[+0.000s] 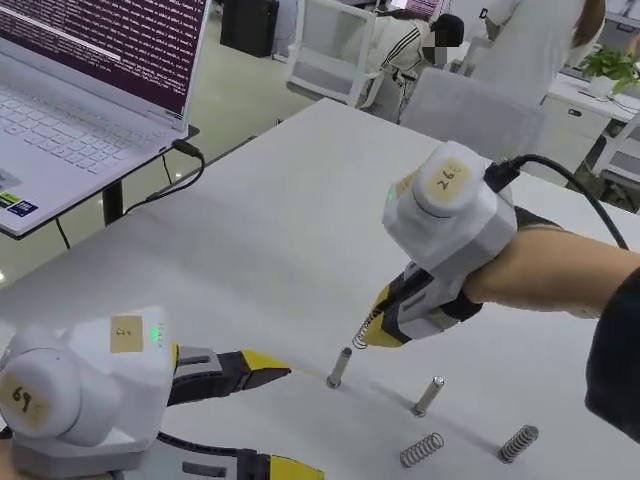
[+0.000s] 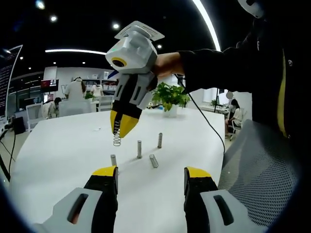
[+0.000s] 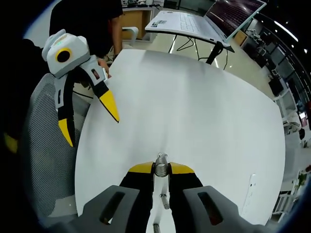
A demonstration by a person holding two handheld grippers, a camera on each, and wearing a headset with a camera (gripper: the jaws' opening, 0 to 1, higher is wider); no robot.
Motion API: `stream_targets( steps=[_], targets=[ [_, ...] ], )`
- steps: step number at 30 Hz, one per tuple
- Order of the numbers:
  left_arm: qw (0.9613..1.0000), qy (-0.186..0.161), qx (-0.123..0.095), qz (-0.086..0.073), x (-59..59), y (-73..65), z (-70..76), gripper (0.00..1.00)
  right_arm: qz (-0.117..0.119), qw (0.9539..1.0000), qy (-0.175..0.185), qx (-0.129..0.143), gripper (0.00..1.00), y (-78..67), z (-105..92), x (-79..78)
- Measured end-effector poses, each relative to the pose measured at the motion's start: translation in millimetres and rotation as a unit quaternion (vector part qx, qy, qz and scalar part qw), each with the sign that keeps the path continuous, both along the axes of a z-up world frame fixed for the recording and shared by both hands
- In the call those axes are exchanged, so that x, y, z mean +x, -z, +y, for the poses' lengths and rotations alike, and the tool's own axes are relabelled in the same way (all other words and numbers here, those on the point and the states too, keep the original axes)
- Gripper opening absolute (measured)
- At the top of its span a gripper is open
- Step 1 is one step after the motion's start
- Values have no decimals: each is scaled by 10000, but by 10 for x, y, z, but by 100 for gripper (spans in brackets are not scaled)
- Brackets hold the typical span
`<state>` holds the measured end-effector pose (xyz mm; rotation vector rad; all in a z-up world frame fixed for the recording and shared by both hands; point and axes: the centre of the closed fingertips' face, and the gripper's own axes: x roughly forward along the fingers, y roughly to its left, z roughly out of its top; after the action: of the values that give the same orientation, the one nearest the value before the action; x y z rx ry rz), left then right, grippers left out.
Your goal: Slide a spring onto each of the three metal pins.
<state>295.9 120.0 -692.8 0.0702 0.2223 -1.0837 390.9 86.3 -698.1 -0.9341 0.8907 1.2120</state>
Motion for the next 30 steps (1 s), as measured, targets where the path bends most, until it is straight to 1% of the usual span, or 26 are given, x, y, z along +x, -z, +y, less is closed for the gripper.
stream_targets(
  steps=[5, 9, 11, 13, 22, 28, 30],
  targets=[
    [9999, -115, 107, -26, 13, 29, 76, 50, 36, 10000, 41, 22, 8, 81, 29, 54],
    [9998, -169, 140, -26, 14, 35, 113, 50, 71, 9999, 58, -47, 8, 169, 26, 76],
    [9996, -176, 215, -34, 11, 56, 128, 50, 60, 9999, 38, -104, 8, 205, 15, 87],
    [9995, -173, 272, -26, 6, 76, 135, 49, 121, 9999, 65, -67, 8, 216, 22, 89],
    [9994, -178, 289, 7, 23, 90, 140, 48, 193, 9998, 35, -55, 8, 248, 59, 79],
    [9994, -173, 303, 42, 24, 109, 142, 48, 243, 9996, 23, -102, 8, 319, 68, 75],
    [9994, -167, 290, 52, 20, 112, 140, 48, 274, 9995, 35, -126, 8, 366, 66, 76]
  ],
)
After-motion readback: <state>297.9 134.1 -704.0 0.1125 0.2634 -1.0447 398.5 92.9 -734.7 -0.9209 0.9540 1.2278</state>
